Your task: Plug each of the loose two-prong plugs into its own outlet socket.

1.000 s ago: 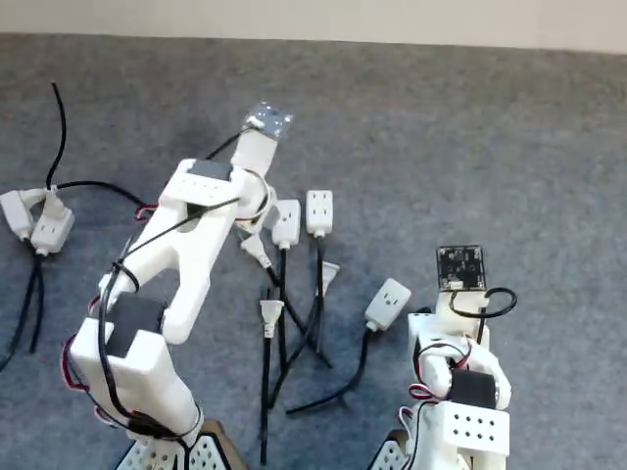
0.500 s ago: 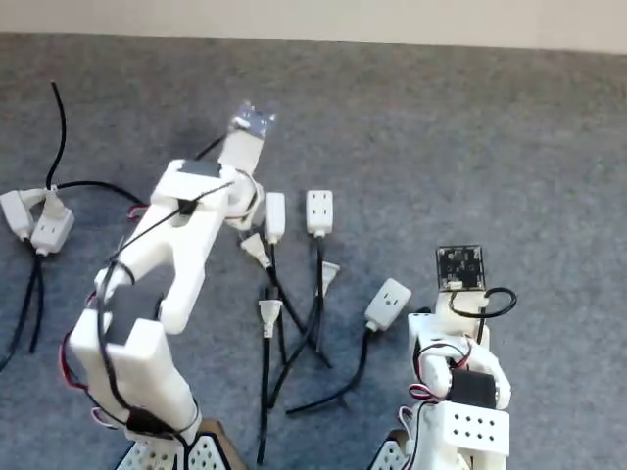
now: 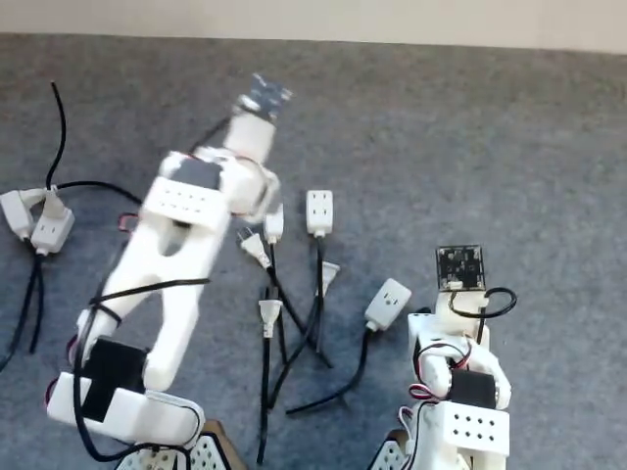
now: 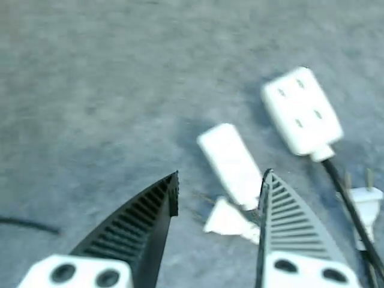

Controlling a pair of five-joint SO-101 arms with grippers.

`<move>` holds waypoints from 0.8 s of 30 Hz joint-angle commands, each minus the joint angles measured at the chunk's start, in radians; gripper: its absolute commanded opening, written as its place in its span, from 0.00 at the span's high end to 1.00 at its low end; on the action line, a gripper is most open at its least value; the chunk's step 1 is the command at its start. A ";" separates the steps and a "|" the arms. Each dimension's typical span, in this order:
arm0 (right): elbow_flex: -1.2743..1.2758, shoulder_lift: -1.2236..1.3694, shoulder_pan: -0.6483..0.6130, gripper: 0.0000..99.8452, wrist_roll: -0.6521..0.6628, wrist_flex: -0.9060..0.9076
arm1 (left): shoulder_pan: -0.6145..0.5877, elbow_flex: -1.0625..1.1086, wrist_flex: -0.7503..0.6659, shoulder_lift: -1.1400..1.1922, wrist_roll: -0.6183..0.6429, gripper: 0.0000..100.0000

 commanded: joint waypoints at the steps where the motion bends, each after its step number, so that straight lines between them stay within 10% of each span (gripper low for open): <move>1: -0.021 -0.012 -0.012 0.81 0.009 0.004 | 0.051 0.068 -0.080 -0.044 0.011 0.77; 24: -0.021 -0.012 -0.012 0.81 0.009 0.002 | -0.209 0.185 -0.100 -0.054 -0.060 0.77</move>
